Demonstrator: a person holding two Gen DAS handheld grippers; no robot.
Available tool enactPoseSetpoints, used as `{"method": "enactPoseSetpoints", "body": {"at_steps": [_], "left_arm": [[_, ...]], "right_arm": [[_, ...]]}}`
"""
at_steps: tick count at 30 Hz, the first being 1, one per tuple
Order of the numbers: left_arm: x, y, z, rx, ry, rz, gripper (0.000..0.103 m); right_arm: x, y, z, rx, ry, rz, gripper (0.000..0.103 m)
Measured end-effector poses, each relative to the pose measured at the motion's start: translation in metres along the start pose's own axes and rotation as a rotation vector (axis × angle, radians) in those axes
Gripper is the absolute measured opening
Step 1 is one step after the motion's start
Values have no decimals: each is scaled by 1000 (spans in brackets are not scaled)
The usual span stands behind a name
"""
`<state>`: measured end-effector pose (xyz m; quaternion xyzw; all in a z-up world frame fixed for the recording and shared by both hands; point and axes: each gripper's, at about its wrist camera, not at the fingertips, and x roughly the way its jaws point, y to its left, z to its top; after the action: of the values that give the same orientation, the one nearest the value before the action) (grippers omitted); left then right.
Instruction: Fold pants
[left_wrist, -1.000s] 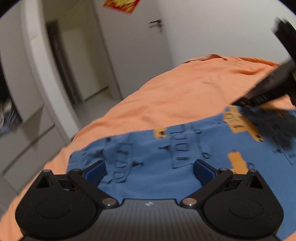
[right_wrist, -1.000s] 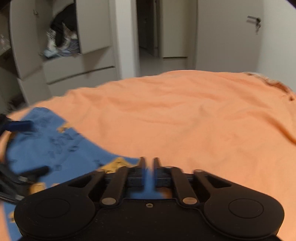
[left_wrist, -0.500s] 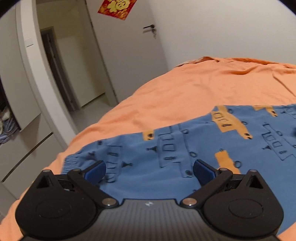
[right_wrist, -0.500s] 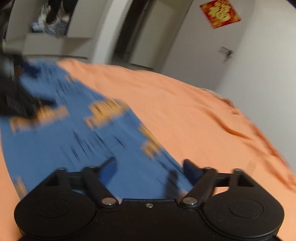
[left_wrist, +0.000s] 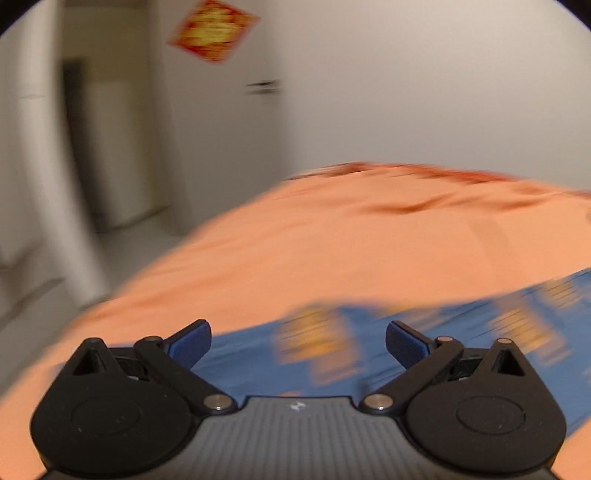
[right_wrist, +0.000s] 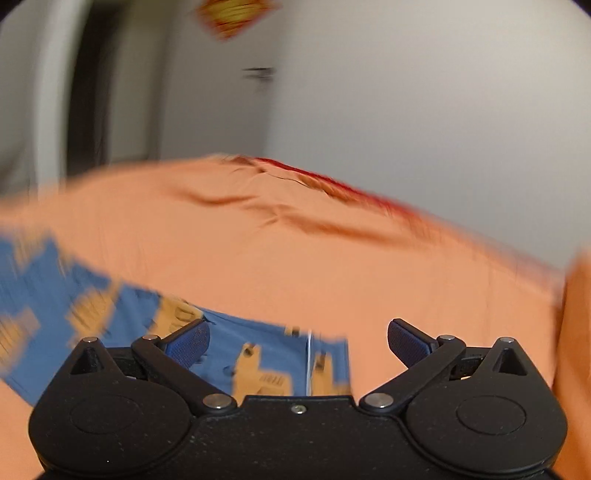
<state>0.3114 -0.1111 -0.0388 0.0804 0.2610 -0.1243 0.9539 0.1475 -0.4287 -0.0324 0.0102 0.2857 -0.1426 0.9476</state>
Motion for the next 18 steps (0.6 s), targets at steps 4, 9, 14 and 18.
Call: {"method": "enactPoseSetpoints", "body": {"at_steps": [4,9,14,18], "left_arm": [[42,-100,53,95,56,-334,103],[93,-227,75,399,131,-482,103],[128,-285,48,576,158,-455,103],[135,-274,52,488,206,-493,103]], "right_arm": [[-26,-29,-25,361,57,59,102],[-20,-40,-41,387,167,6,99],[-6,-52,-59,478,233,90,88],[-7,-63,-62,586,215,116,81]]}}
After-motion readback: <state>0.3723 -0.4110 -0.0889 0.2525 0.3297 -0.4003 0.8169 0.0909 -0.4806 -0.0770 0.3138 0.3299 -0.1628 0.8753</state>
